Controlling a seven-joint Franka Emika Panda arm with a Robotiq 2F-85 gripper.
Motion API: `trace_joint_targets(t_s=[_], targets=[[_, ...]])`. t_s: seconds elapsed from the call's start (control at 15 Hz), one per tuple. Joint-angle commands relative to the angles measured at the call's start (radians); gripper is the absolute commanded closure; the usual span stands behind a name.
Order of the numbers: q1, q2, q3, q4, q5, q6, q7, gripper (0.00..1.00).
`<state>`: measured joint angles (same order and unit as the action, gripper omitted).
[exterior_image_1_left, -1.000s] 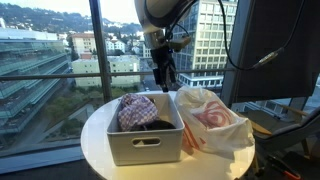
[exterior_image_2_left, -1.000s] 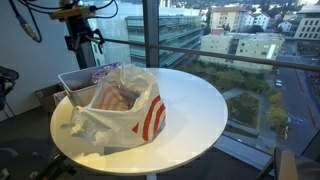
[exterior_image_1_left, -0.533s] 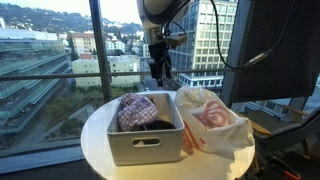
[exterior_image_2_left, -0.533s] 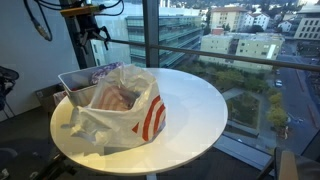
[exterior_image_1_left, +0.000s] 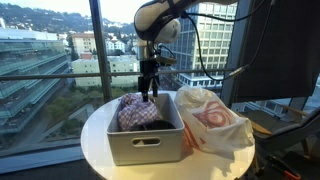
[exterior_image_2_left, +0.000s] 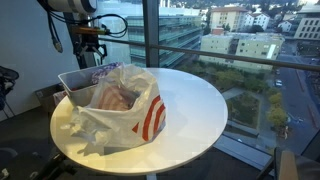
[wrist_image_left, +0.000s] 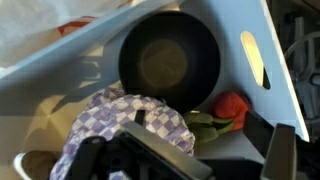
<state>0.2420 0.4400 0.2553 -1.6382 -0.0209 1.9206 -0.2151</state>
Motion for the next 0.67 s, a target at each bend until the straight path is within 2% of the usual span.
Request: trace_joint_targets(t_s=[0.0,0.2,0.33,0.6], targets=[[-0.004,0.069,0.004,-0.008,0.074,0.061,0.003,0.0],[0.002,0.136,-0.007,-0.027,0.091,0.134,0.021,0.0],[0.02,0.19,-0.032,-0.014,0.062,0.15,0.082,0.0],[0.043,0.173,-0.087,-0.064,0.004,0.169,0.213,0.0]])
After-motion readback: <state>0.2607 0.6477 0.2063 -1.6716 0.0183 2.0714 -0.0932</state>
